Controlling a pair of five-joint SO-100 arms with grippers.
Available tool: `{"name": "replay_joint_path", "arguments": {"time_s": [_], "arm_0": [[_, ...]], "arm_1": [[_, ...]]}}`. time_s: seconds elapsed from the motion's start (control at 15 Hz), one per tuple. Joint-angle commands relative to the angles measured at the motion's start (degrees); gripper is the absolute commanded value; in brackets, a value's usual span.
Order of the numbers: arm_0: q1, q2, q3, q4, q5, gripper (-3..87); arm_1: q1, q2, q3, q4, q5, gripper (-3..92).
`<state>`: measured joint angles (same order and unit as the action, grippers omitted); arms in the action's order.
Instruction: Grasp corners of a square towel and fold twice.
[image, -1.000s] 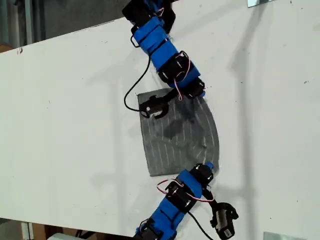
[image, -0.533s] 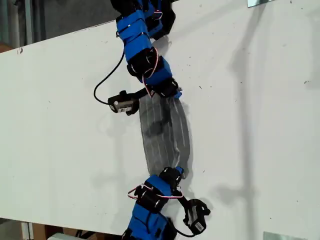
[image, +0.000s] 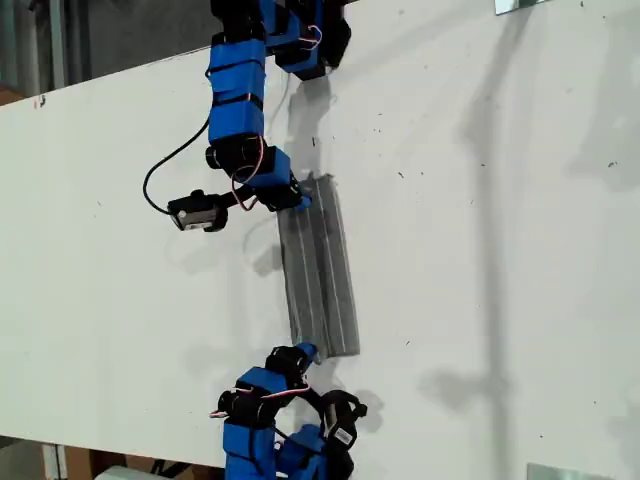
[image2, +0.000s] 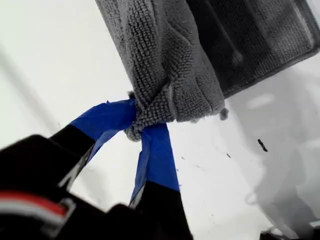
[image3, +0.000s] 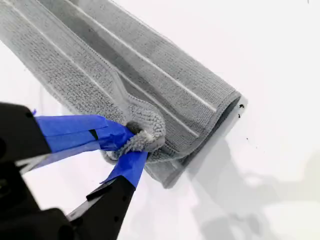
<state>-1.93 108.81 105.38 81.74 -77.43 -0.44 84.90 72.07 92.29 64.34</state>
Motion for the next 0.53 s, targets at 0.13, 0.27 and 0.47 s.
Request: {"name": "replay_joint_path", "arguments": {"time_s": [0.13,0.27,0.47], "arm_0": [[-9.76,3.52,4.83,-2.20,6.06,-0.2],[-14.50,3.16,7.12,-3.60,9.32,-0.2],[-21.45,-1.67,8.70,-6.33,13.80,-0.2]], "arm_1": [[7.91,4.66,3.96,-3.25,-5.10,-0.1],[10.90,3.60,6.42,-5.27,-6.86,-0.1],[15.64,1.05,10.81,-9.05,-8.79,-0.1]]}}
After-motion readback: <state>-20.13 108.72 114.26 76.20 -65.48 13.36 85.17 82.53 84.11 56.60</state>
